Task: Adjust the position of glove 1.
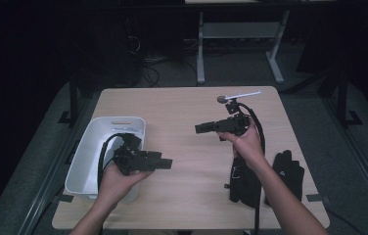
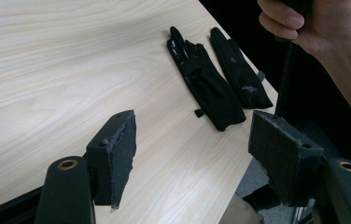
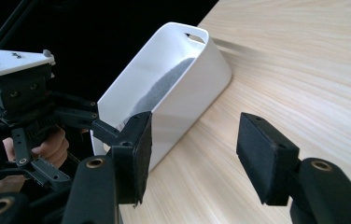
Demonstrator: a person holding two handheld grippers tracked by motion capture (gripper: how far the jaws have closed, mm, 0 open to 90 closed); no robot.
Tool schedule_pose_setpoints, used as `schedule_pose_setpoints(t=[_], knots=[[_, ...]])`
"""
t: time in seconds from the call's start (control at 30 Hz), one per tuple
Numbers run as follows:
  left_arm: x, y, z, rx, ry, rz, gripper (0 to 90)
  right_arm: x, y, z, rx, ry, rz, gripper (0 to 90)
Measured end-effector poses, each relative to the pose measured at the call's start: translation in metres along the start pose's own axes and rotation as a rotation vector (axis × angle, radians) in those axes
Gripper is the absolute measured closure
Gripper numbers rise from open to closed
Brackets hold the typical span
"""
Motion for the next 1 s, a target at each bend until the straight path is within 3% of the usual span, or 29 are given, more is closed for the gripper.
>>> schedule_pose_setpoints(t=[0.4,0.6,1.0], knots=[[0.032,0.000,0.024,0.046,-0.026,-0.027,31.2,-0.035,-0.020,0.010,0.009,-0.048,0.012,45.1],[0.049,-0.002,0.034,0.063,-0.042,-0.047,30.8,-0.055,-0.038,0.018,0.017,-0.076,0.018,45.1],[0.078,-0.003,0.048,0.076,-0.067,-0.076,30.1,-0.101,-0.070,0.037,0.076,-0.135,0.056,46.0]])
Point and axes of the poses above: each handheld gripper's, and its own axes: x roughly forward along the jaws, y roughly out of its top, z roughly to its right, the point moved 10 cm from there along x, roughly forward along the jaws, and after that the axes turned 11 degrees about -x, right-handed, at the moved point
